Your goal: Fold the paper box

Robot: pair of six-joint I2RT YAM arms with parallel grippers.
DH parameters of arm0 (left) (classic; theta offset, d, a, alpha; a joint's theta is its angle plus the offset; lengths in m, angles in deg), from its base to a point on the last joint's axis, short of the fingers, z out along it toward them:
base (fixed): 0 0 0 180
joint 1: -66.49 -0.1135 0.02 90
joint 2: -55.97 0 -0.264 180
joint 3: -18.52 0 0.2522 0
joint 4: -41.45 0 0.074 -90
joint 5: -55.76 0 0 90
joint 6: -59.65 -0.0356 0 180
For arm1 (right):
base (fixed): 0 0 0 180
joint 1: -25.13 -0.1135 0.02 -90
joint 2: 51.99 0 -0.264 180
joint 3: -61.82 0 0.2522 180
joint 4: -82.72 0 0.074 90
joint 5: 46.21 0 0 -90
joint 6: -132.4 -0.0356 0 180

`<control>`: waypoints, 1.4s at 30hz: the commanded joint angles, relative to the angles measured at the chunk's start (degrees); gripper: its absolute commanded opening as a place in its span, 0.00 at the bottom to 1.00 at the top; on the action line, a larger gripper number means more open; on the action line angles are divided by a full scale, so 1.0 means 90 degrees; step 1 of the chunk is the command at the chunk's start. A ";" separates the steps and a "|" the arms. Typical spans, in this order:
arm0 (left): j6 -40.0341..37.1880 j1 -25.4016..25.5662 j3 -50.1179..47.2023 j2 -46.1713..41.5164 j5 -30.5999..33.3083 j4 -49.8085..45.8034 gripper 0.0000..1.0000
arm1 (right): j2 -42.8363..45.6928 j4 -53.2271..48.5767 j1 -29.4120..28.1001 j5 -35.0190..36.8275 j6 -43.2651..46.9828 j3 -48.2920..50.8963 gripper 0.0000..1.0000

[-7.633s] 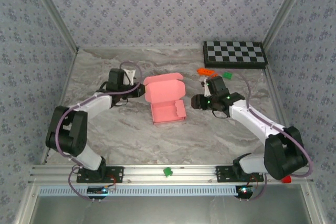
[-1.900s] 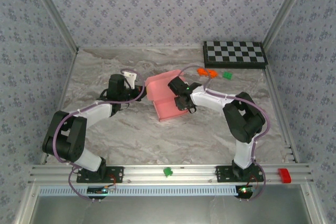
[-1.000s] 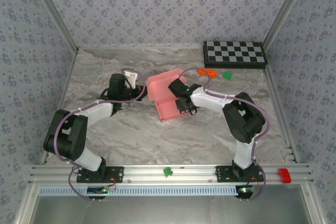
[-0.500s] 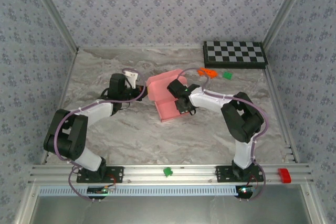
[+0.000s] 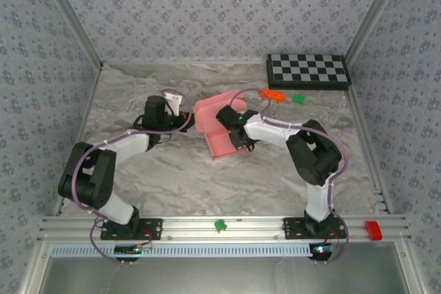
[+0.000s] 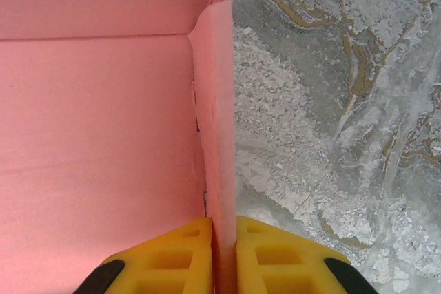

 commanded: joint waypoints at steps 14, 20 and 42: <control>-0.0134 0.0016 0.0411 0.0233 -0.0428 0.0173 0.00 | 0.0376 -0.0190 -0.0026 -0.0025 -0.0477 0.0182 0.27; -0.0144 0.0025 0.0416 0.0273 -0.0456 0.0198 0.03 | 0.0457 -0.0157 -0.0022 -0.0006 -0.0495 0.0191 0.35; -0.0939 0.0027 0.0254 -0.0618 0.0169 -0.0525 0.46 | 0.1560 0.0895 0.0109 -0.0072 -0.0280 0.1199 0.57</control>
